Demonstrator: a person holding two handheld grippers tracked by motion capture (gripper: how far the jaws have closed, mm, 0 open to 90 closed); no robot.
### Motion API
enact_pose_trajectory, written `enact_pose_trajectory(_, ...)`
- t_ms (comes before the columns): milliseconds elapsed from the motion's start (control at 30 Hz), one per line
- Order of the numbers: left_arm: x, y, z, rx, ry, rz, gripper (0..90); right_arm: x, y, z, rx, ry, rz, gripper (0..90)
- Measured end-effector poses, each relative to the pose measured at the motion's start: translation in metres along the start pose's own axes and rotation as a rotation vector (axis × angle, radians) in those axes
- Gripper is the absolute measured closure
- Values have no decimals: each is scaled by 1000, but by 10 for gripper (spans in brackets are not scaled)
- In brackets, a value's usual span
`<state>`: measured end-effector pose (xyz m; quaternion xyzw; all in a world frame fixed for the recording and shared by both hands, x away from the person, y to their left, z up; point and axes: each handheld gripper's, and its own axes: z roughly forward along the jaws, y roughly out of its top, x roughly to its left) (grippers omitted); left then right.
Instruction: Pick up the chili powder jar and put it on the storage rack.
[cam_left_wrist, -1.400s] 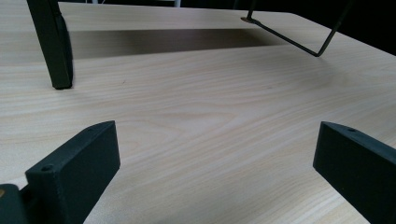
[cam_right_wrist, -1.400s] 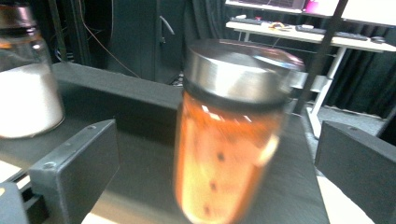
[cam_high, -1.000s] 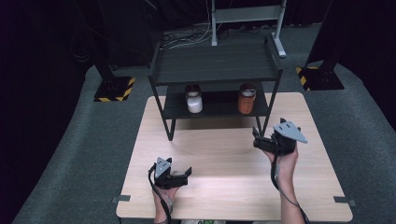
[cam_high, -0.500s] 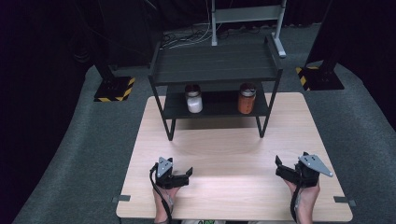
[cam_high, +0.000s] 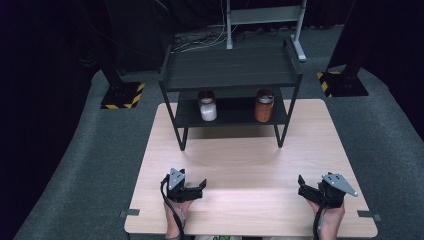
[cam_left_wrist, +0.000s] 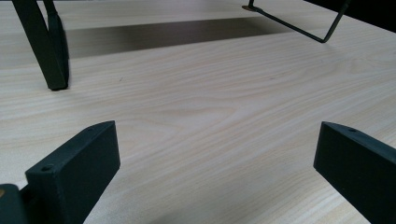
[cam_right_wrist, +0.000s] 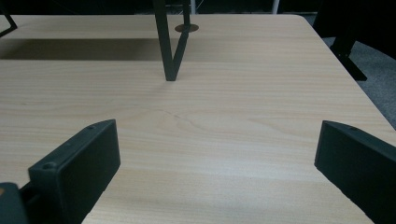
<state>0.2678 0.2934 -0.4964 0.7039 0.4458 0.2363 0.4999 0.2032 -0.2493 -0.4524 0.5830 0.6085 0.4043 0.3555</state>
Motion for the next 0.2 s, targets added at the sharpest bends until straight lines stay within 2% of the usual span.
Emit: enact_pose_trajectory(200,0,-1,0,-4,-1,-5,3,-1,-1,-1,-6,7,-18,0)
